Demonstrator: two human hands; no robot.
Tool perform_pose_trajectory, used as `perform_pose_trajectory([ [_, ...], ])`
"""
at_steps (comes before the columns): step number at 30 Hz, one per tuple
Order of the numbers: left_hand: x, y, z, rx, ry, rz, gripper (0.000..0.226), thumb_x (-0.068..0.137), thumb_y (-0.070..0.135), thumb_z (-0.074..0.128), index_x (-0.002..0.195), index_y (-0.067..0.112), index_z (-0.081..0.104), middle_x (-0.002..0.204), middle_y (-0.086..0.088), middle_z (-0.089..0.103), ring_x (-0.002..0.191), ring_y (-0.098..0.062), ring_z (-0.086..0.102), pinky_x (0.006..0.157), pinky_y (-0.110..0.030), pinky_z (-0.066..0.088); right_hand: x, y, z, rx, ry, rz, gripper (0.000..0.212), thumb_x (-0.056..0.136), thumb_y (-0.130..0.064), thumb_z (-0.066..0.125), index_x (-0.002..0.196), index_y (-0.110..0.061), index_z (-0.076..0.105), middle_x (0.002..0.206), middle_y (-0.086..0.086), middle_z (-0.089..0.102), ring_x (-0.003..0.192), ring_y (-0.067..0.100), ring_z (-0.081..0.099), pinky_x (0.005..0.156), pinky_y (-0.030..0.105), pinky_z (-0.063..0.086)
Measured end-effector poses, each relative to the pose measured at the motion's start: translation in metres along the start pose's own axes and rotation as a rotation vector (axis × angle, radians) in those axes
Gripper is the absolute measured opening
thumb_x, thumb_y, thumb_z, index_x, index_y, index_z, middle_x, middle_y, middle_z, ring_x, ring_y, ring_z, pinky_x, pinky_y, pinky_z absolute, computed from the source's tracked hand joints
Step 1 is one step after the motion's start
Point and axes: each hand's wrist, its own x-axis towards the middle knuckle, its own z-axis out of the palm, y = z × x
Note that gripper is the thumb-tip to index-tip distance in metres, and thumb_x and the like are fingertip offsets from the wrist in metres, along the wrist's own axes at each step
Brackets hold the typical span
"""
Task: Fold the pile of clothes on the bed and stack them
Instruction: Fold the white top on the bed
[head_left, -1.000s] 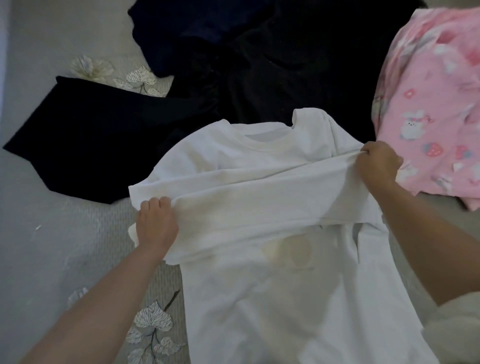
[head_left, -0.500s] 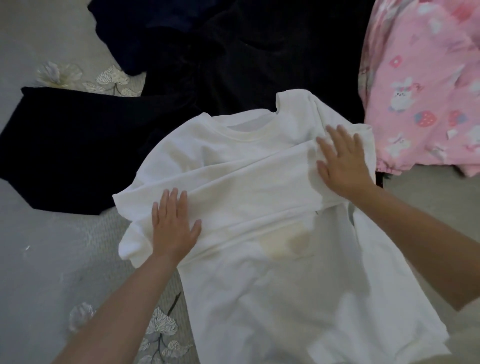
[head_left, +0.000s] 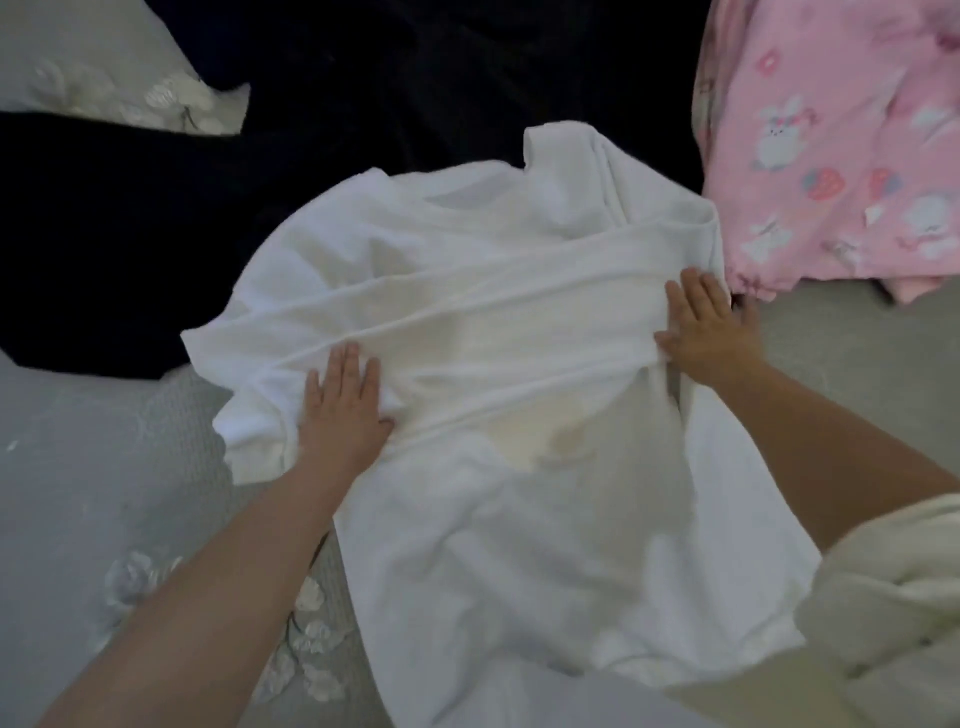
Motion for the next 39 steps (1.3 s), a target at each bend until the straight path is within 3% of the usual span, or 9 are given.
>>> perform_pose_trajectory([
  [6,-0.054,0.018,0.024,-0.224,0.066,-0.076,0.076,0.088,0.030,0.055,0.146,0.006,0.011,0.153,-0.021,0.000,0.142,-0.036,-0.005,0.111,-0.049,-0.004,-0.030,0.019,0.009,-0.095,-0.057,-0.112,0.073,0.090,-0.061,0.017,0.147,-0.019,0.002,0.156,0.001,-0.008,0.144,0.019,-0.006,0.114,0.043,0.000],
  [10,-0.064,0.016,0.041,-0.205,0.124,-0.108,0.062,0.093,0.015,0.047,0.145,0.007,0.016,0.152,-0.021,0.003,0.141,-0.037,-0.002,0.111,-0.049,-0.007,-0.025,0.029,0.008,-0.057,0.084,-0.145,0.052,0.096,-0.009,0.032,0.147,-0.012,0.019,0.156,0.003,0.009,0.144,0.022,0.002,0.114,0.039,0.002],
  [18,-0.051,0.027,0.049,-0.108,-0.104,-0.231,0.067,0.093,0.013,0.037,0.147,0.031,0.002,0.154,-0.012,-0.010,0.141,-0.031,-0.012,0.111,-0.054,0.003,-0.025,0.052,0.013,0.023,-0.001,-0.001,0.057,0.096,-0.007,0.031,0.148,-0.016,0.009,0.156,-0.008,-0.004,0.143,0.026,-0.007,0.111,0.053,0.009],
  [22,-0.049,0.037,0.037,-0.119,-0.119,-0.282,0.065,0.093,0.013,0.036,0.147,0.025,0.002,0.154,-0.014,-0.007,0.142,-0.031,-0.009,0.112,-0.052,0.000,-0.032,0.039,0.021,0.282,0.098,-0.109,0.059,0.091,0.003,0.035,0.145,0.001,0.010,0.154,0.019,-0.002,0.142,0.037,0.002,0.114,0.046,0.013],
  [27,-0.109,0.094,0.053,-0.358,0.110,-0.097,0.066,0.089,0.010,0.048,0.146,0.009,0.015,0.154,-0.018,0.005,0.143,-0.030,0.001,0.114,-0.043,0.003,-0.101,0.059,0.058,0.440,0.129,-0.025,0.067,0.092,-0.015,0.051,0.145,-0.001,0.014,0.153,0.023,0.001,0.142,0.033,0.008,0.111,0.035,0.018],
  [31,-0.190,0.139,0.095,-0.376,-0.040,0.124,0.066,0.090,0.028,0.054,0.144,0.005,0.021,0.152,-0.020,0.011,0.142,-0.034,0.007,0.114,-0.042,0.006,-0.195,0.084,0.107,0.376,-0.003,-0.126,0.061,0.087,-0.024,0.060,0.135,0.006,0.036,0.147,0.030,0.022,0.136,0.041,0.024,0.109,0.045,0.024],
  [35,-0.254,0.166,0.135,-0.335,-0.153,0.151,0.089,0.070,0.042,0.075,0.137,-0.001,0.036,0.146,-0.027,0.025,0.134,-0.046,0.023,0.108,-0.056,0.018,-0.271,0.107,0.149,0.130,0.000,-0.368,0.071,0.090,-0.055,0.036,0.103,0.008,0.066,0.115,0.036,0.057,0.102,0.053,0.056,0.077,0.066,0.045],
  [37,-0.271,0.172,0.153,-0.272,-0.211,0.110,0.095,0.073,0.047,0.070,0.144,0.006,0.022,0.152,-0.020,0.009,0.140,-0.041,0.007,0.111,-0.053,0.006,-0.289,0.112,0.158,-0.071,-0.087,-0.419,0.054,0.071,-0.043,0.072,0.101,0.003,0.068,0.111,0.030,0.061,0.100,0.051,0.058,0.074,0.071,0.043],
  [39,-0.274,0.173,0.167,-0.291,-0.145,0.080,0.094,0.074,0.040,0.070,0.145,0.010,0.016,0.153,-0.016,0.002,0.141,-0.038,0.001,0.112,-0.051,0.001,-0.289,0.116,0.165,-0.142,-0.079,-0.408,0.067,0.047,-0.009,0.088,0.109,0.000,0.066,0.116,0.028,0.060,0.106,0.048,0.057,0.082,0.068,0.040],
])
